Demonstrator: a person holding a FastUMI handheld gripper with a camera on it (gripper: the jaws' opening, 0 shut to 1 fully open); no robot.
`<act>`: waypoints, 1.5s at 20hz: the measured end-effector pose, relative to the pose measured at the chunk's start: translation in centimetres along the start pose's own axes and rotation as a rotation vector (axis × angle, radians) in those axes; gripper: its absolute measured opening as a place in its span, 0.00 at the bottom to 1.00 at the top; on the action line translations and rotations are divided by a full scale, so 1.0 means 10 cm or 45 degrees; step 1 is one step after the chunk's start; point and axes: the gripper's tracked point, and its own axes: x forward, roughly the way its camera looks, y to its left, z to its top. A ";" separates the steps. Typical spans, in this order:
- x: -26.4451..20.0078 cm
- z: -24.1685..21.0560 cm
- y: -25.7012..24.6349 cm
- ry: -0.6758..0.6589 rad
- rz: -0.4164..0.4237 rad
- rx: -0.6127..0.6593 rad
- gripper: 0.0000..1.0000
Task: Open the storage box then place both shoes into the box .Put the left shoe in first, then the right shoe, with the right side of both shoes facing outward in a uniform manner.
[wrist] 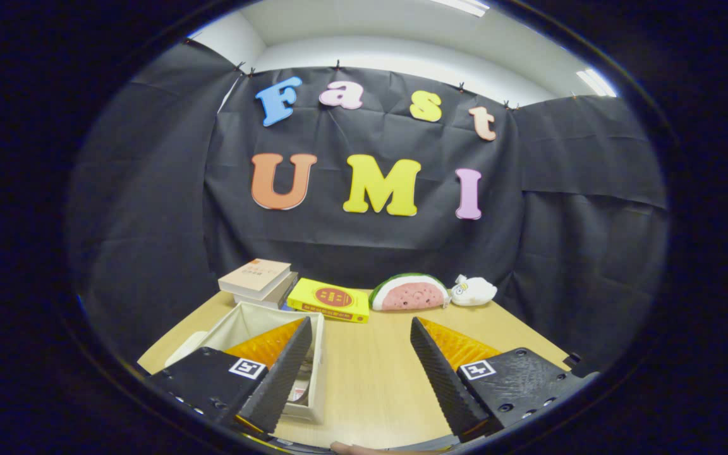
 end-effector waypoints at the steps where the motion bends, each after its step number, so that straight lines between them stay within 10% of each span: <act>1: -0.07 0.00 -0.10 -0.028 -0.010 0.018 0.95; 14: -0.46 -0.16 -0.82 -0.325 -0.037 -0.058 0.95; 30: -0.49 -0.80 -0.91 -0.218 0.098 -0.020 0.95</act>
